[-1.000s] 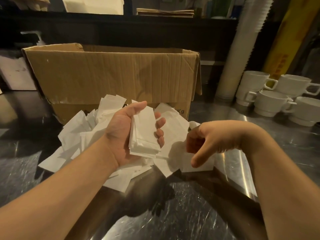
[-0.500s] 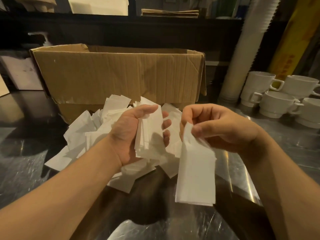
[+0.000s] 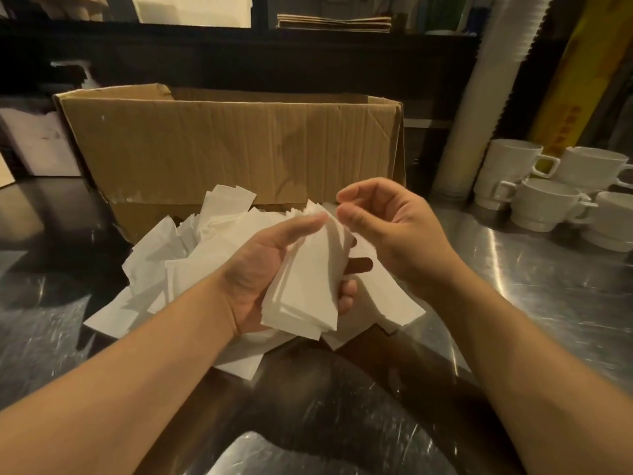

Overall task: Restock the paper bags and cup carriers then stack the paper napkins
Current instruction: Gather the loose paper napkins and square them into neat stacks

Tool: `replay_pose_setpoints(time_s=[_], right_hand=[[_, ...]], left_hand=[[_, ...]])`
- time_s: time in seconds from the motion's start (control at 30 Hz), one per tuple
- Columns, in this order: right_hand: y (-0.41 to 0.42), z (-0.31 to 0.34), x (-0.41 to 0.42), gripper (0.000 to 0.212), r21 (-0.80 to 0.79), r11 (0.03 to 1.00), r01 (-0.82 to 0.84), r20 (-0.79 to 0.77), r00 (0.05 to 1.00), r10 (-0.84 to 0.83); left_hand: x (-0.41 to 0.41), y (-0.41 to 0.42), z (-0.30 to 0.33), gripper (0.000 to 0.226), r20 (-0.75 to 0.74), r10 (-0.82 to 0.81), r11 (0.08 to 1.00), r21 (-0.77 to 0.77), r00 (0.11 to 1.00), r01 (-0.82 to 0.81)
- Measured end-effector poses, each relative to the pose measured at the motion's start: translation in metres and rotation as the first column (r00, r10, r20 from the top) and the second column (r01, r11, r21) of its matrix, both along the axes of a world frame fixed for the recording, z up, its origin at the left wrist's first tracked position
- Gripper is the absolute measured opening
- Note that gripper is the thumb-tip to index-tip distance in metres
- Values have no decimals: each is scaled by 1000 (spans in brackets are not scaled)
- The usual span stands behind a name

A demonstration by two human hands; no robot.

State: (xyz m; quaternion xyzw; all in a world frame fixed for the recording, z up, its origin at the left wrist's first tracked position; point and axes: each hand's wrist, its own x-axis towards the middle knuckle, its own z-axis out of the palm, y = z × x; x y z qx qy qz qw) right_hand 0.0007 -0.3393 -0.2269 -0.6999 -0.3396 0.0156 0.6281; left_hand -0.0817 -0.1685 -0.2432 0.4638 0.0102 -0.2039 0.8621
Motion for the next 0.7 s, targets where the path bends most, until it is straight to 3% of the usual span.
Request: replay_pose_setpoints(time_s=[0.07,0.13,0.17,0.23,0.27,0.3,0.53,0.7], right_hand=[[-5,0,14,11,-17,987,161,-25,987,-162],[-13,0,34,20,-208,922,328,-42,938,-343],[-17,-3,48,25,-383,845,373,-9,913,-408],[-23,-7,66,34,-736,550,395,138,883,-450],[-25,-9,71,40,-827,403,392,204,877,-436],[-25,-11,74,46,-867,317,386,233,874,-427],[-24,-26,73,71,-887,205,414,280,835,-474],[-19,-21,67,38,-828,329,455,254,826,-503]], left_hand=[[0,-1,1,70,-9,58,997,-54,998,-58],[2,-2,2,58,-21,139,985,-97,990,-141],[3,-2,2,55,-38,181,976,-113,983,-185],[4,-1,2,55,-85,246,957,-136,966,-256],[4,-1,1,55,-102,261,951,-144,960,-274],[4,-2,2,54,-112,268,947,-149,957,-283],[5,-2,0,53,-134,262,954,-110,956,-277],[4,-2,2,51,-138,258,957,-98,956,-273]])
